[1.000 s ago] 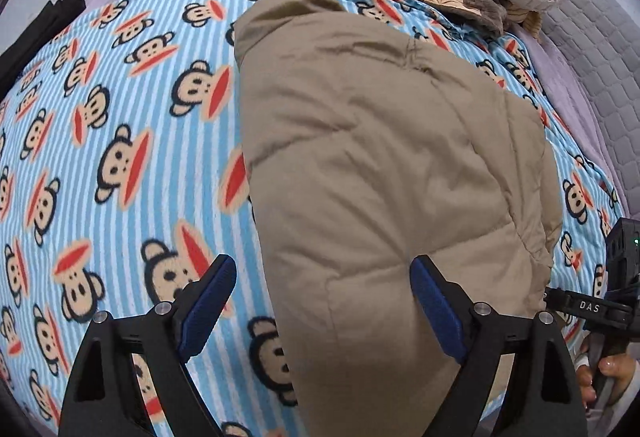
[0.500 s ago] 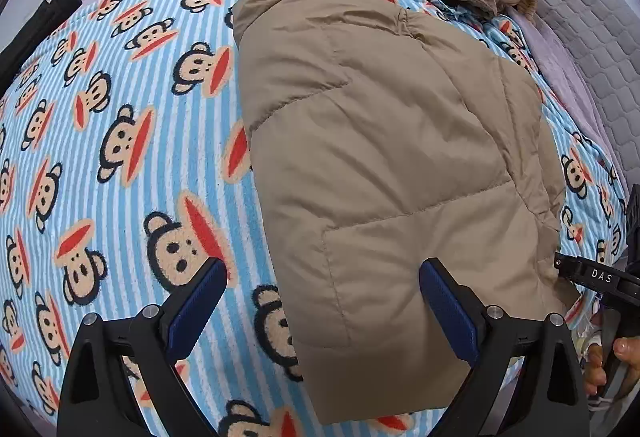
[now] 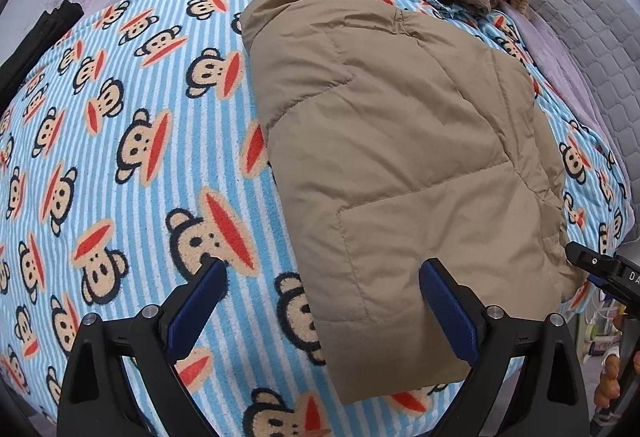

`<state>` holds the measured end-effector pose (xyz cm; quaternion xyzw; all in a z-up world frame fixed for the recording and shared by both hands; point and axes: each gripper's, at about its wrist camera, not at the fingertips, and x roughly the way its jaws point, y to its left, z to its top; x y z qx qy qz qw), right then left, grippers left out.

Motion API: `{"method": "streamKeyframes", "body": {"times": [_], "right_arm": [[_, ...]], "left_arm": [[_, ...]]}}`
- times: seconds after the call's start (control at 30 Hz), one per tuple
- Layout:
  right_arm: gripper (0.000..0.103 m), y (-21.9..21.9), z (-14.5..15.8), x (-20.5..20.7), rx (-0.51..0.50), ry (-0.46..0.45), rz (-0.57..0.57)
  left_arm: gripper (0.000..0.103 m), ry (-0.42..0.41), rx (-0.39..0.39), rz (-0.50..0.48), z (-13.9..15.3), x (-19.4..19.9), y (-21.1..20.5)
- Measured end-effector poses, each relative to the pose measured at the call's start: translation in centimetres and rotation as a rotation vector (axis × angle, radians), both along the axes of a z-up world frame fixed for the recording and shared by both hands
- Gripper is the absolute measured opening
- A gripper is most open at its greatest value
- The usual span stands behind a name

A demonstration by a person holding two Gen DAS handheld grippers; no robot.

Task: Fold large clothes
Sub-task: 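Grasp the folded jacket's edge with both grippers side by side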

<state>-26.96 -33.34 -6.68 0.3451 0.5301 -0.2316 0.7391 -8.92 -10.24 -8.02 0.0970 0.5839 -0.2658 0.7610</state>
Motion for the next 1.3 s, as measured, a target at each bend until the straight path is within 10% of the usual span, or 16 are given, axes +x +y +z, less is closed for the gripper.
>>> {"method": "streamKeyframes", "body": {"times": [1.3], "right_arm": [[0.103, -2.3, -0.3, 11.6, 0.067, -0.015, 0.419]], "left_arm": [[0.103, 0.169, -0.084, 0.137, -2.0, 5.6, -2.9]]}}
